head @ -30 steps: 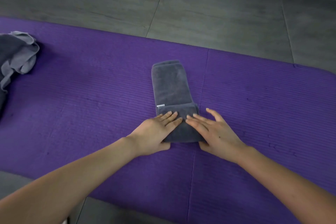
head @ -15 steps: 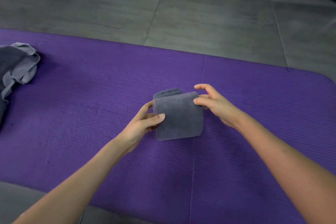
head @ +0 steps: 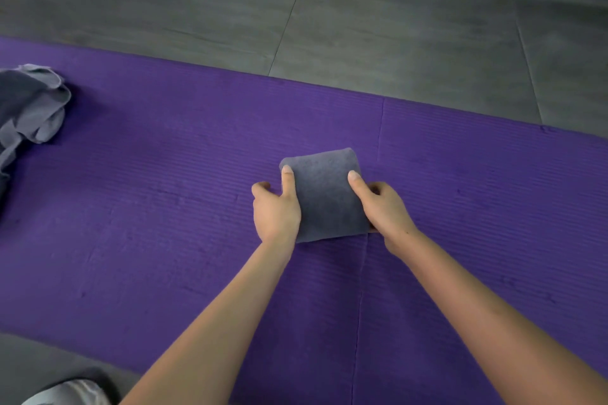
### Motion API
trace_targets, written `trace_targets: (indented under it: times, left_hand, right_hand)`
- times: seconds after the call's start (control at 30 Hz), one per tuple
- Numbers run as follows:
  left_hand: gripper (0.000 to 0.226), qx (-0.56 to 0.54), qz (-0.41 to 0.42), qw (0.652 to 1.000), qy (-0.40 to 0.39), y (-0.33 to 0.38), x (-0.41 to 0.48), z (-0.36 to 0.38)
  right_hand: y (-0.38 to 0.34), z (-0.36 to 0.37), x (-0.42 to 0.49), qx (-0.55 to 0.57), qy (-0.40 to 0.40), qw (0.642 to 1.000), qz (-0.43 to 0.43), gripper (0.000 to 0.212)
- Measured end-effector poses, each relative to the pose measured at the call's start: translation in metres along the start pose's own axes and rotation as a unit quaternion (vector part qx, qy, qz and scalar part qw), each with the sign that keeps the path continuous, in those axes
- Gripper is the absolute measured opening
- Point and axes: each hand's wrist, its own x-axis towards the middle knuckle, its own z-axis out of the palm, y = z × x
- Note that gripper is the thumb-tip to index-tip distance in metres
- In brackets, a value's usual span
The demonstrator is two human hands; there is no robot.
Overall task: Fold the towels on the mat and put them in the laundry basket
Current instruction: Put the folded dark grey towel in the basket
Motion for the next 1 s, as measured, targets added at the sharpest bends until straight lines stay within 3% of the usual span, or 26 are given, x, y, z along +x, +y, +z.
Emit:
trace_targets:
  times: [0.2,0.37,0.5,0.7,0.83,1.0]
  left_hand:
    - [0.072,-0.051,-0.101,0.992,-0.054,0.016,0.018,-0.002]
    - [0.065,-0.075,-0.056,0.991,-0.094,0.044,0.036,0.007]
    - [0.065,-0.081,-0.038,0.987,-0.13,0.062,0.044,0.02]
    - [0.06,-0.082,-0.058,0.982,-0.163,0.113,0.033,0.002]
    - [0.061,-0.083,-0.067,0.972,-0.21,0.166,-0.001,-0.04]
    - [0.058,-0.093,-0.087,0.971,-0.203,0.238,-0.056,-0.102]
  right_hand:
    - [-0.026,0.005,0.007,0.106,-0.012,0.986,0.131,0.068]
    - [-0.035,-0.007,0.022,0.193,-0.04,0.953,0.228,0.046]
    - [-0.049,-0.021,0.028,0.26,-0.049,0.92,0.288,0.047]
    - [-0.112,-0.035,0.003,0.272,0.024,0.922,0.275,0.039]
    - [-0.166,-0.055,-0.046,0.261,0.043,0.93,0.255,0.045]
    - [-0.242,-0.079,-0.126,0.267,0.044,0.933,0.236,0.04]
